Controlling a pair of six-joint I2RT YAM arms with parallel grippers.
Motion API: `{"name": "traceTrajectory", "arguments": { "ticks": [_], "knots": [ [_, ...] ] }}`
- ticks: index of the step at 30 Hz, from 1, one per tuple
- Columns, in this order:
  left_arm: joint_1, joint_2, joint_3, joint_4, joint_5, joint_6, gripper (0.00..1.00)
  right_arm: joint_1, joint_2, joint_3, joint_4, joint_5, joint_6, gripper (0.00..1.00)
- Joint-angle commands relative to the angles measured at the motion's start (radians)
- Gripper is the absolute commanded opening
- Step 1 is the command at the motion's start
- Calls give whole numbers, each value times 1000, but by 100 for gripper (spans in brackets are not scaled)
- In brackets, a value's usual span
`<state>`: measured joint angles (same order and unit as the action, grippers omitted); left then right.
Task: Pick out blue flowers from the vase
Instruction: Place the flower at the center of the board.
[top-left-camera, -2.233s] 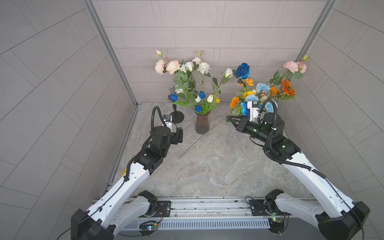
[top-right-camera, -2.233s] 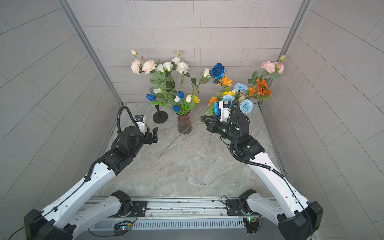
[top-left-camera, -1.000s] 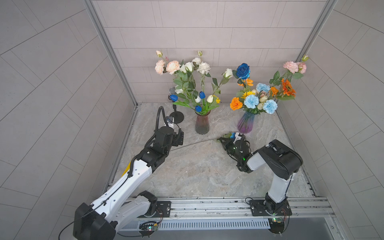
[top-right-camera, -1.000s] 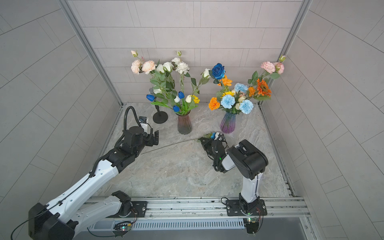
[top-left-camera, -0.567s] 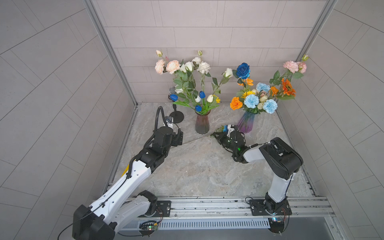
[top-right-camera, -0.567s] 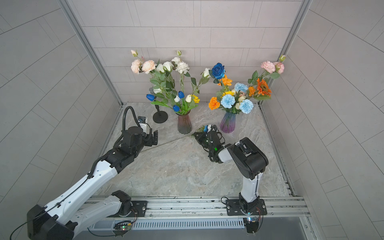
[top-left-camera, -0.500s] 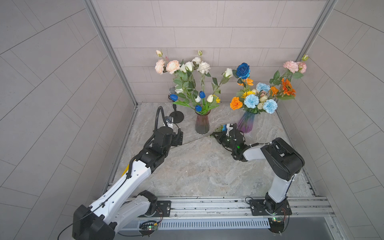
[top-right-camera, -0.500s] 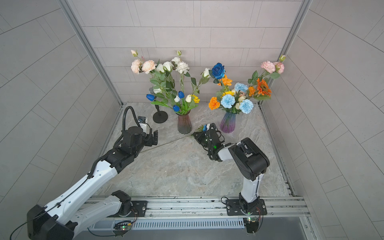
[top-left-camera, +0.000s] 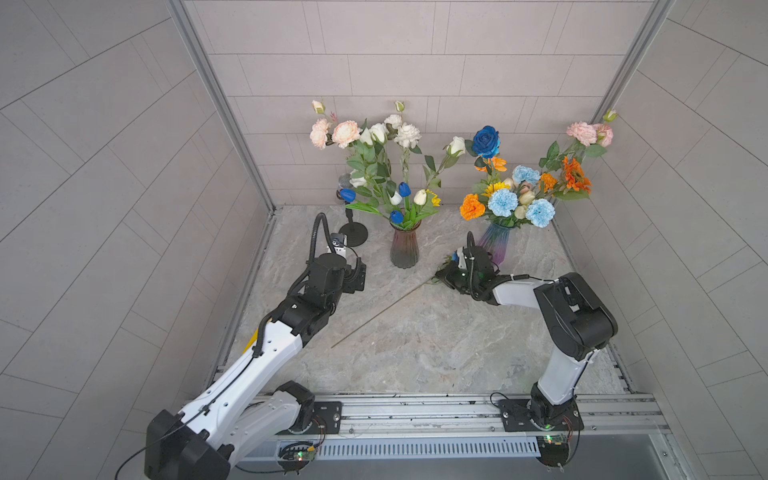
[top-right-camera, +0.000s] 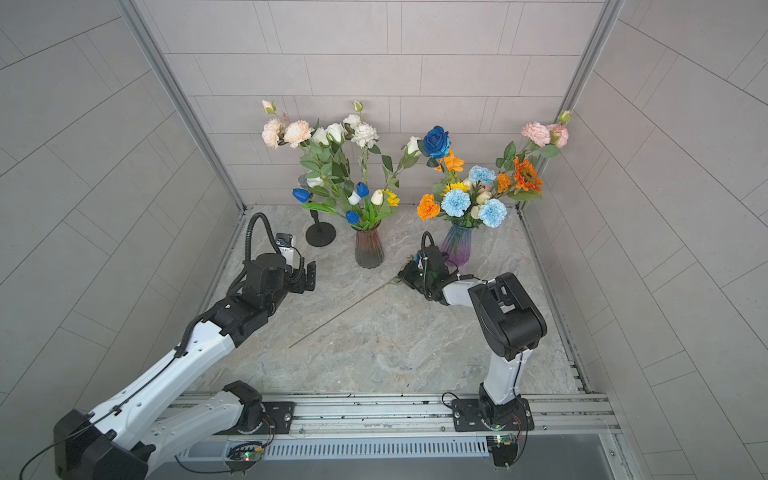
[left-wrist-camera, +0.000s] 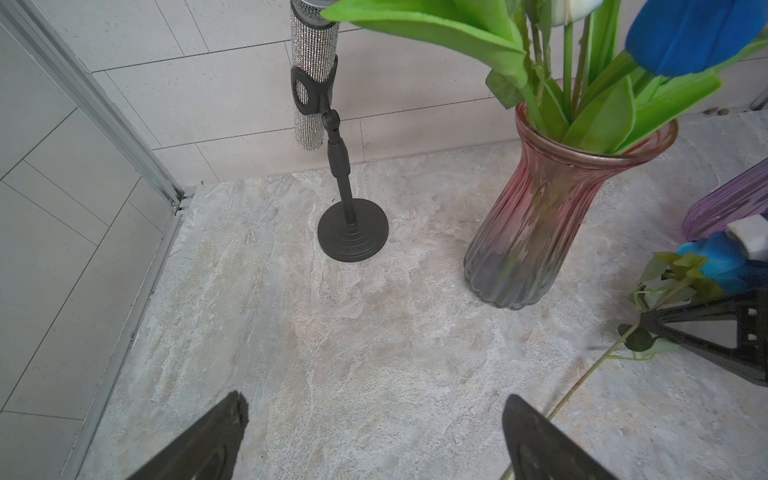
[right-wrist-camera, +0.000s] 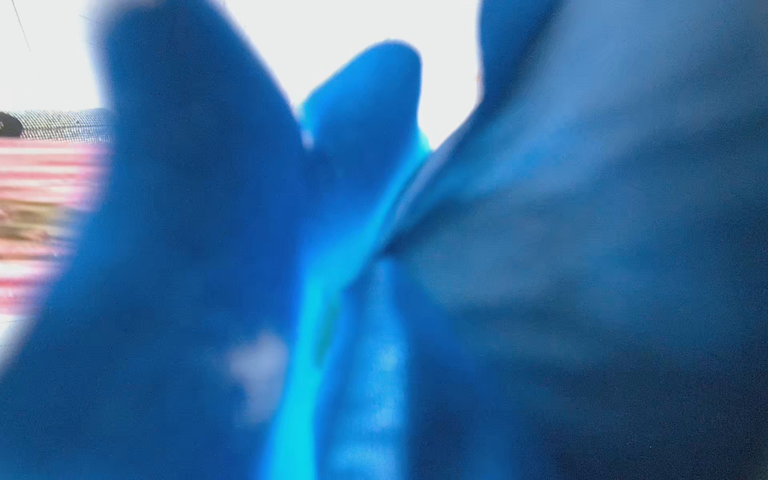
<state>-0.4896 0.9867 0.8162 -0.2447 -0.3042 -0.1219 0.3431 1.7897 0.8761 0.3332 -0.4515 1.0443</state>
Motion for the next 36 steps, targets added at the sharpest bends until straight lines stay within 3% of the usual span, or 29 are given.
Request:
{"name": "traceTrajectory", "arguments": {
  "ticks": [1, 6, 12, 17, 26, 36],
  "knots": [
    [-4, -15, 3, -7, -9, 1, 100, -4, 33, 56, -61, -20, -55, 0],
    [-3, -11, 6, -7, -10, 3, 100, -9, 96, 128, -85, -21, -78, 0],
    [-3, -13, 2, -5, -16, 9, 100, -13, 133, 187, -120, -20, -102, 18],
    [-4, -9, 6, -10, -21, 14, 100, -17, 109, 200, -143, -15, -120, 41],
    [-3, -22, 6, -19, -30, 12, 100, 2, -105, 111, -306, 120, -211, 59],
    [-3, -27, 18, -25, -38, 19, 100, 109, -375, 49, -469, 234, -331, 60]
  ]
}}
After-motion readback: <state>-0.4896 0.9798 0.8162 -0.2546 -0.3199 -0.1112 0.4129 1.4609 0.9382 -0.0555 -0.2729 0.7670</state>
